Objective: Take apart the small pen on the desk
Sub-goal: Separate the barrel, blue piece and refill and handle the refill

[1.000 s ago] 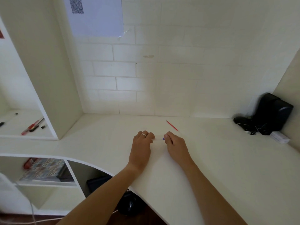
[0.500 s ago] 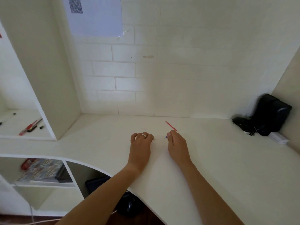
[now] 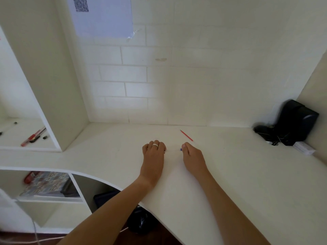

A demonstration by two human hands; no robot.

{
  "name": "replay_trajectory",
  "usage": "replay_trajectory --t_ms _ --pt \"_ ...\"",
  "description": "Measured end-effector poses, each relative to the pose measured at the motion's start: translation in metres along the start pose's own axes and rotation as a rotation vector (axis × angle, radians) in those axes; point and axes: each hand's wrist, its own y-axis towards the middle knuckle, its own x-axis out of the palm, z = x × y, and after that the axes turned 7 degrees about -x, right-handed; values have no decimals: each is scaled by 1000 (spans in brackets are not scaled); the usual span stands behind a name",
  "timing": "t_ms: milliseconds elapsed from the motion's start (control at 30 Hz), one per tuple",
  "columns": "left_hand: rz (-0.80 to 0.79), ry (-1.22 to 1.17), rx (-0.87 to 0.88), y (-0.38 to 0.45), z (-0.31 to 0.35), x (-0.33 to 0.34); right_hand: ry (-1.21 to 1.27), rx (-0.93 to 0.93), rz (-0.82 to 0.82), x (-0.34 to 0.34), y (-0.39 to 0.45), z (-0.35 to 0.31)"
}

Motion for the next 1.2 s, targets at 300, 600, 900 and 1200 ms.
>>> replay_trajectory --t_ms 300,600,900,1200 --pt "62 109 -21 1 2 -1 -106 -11 43 6 -4 -6" --pt "46 99 -89 2 -2 2 39 67 185 3 -4 -4" --pt "38 55 -37 2 1 -2 -355 -404 209 9 -13 -11" --pt "170 -170 -133 8 -3 -7 -461 -330 239 14 -9 2"
